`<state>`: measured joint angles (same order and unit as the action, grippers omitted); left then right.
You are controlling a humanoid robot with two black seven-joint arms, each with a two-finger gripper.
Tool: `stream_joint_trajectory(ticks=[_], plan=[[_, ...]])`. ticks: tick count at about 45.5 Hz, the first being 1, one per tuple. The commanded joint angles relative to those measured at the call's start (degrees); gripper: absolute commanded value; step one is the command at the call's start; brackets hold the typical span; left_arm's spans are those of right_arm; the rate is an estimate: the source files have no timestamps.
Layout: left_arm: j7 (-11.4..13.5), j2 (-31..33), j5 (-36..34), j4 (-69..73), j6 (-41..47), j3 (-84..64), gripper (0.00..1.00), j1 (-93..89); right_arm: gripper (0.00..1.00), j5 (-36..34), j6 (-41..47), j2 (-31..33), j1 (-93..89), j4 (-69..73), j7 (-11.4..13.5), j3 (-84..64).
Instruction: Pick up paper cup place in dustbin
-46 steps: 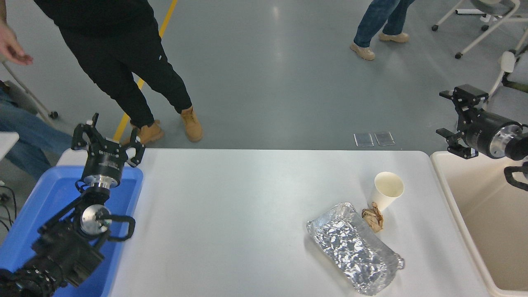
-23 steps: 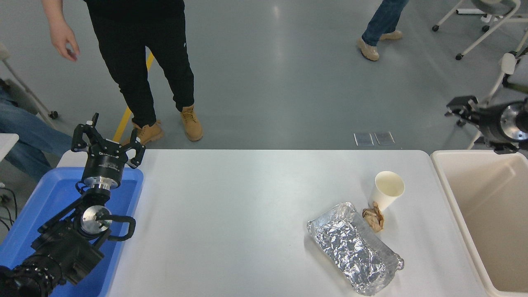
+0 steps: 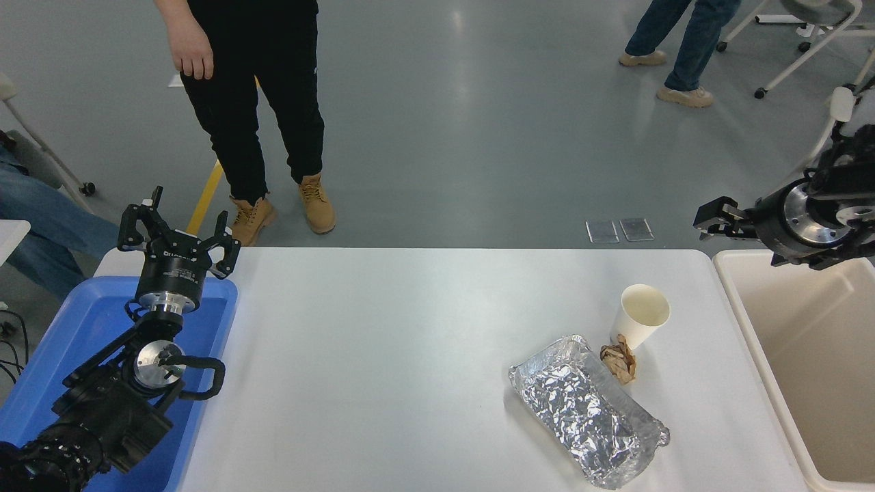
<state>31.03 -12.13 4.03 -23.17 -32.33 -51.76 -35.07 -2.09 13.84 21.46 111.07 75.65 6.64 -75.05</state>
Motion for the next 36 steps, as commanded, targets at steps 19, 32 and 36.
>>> stream_joint_trajectory(ticks=[19, 32, 36], plan=[[0.00, -0.09, 0.01, -0.04, -0.01, -0.01, 0.99, 0.00, 0.99, 0.68, -0.92, -2.83, -18.95, -11.57, -0.23, 9.05], [0.00, 0.00, 0.01, 0.05, -0.01, -0.01, 0.99, 0.00, 0.98, 0.06, -4.17, -2.83, -25.02, -18.96, -0.23, 9.57], [0.00, 0.00, 0.01, -0.03, -0.01, -0.01, 0.99, 0.00, 0.98, -0.02, -4.61, -2.74, -26.78, -20.98, -0.23, 9.57]])
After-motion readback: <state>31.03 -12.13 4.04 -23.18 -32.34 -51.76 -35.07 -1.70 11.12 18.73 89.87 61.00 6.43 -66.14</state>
